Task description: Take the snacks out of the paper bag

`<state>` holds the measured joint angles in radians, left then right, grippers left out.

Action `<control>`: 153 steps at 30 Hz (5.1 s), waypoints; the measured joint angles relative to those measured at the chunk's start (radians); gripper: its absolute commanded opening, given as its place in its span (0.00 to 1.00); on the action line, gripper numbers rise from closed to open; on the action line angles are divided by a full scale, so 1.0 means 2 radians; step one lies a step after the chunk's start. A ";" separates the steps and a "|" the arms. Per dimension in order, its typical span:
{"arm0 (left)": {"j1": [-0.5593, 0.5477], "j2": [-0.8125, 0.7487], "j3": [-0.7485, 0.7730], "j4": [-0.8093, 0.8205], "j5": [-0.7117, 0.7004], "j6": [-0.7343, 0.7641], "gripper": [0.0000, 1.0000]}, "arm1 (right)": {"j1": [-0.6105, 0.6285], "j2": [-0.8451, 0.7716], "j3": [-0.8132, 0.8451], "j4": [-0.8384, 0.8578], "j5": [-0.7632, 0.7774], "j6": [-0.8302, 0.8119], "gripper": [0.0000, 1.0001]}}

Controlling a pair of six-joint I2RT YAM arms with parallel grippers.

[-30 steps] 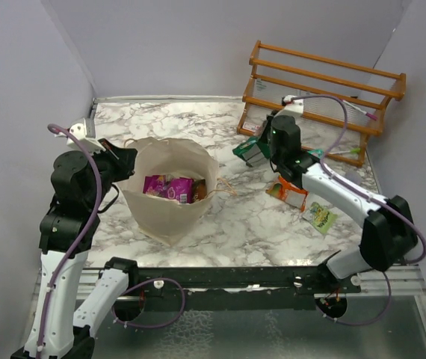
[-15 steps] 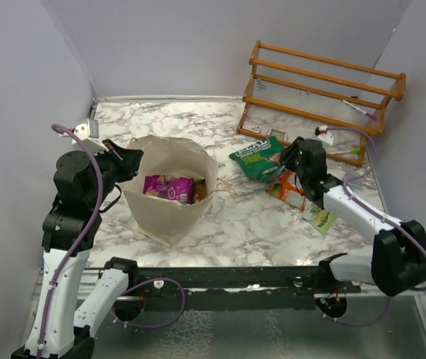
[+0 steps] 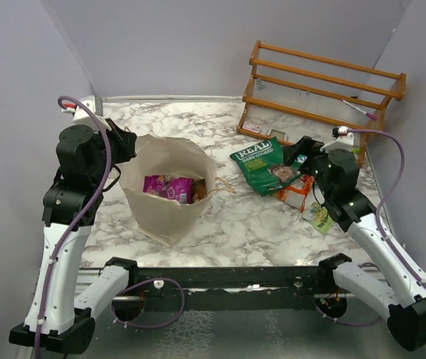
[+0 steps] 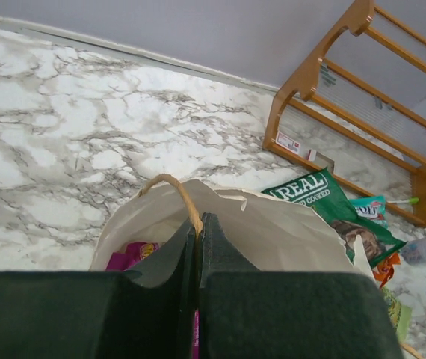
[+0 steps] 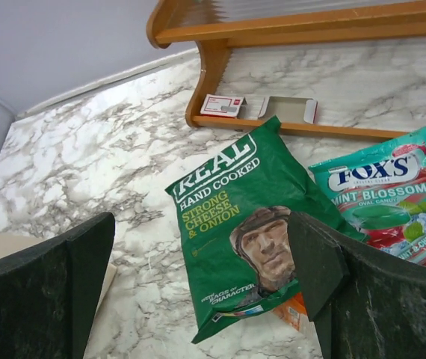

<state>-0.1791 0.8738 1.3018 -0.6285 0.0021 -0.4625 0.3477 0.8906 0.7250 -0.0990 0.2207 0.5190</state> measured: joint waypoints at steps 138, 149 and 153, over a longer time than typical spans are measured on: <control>-0.002 -0.124 -0.162 0.183 0.410 -0.091 0.00 | 0.378 0.574 0.214 0.332 -0.134 -0.778 0.21; -0.002 -0.123 -0.162 0.163 0.396 -0.086 0.00 | 0.379 0.520 0.173 0.339 -0.122 -0.702 0.01; -0.002 -0.122 -0.162 0.153 0.378 -0.086 0.00 | 0.378 0.472 0.149 0.322 -0.132 -0.667 0.01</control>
<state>-0.1837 0.6296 0.9775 -0.3229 0.7574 -0.6350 1.1030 1.8347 1.0233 0.5446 -0.0433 -0.8143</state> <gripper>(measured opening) 0.019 0.021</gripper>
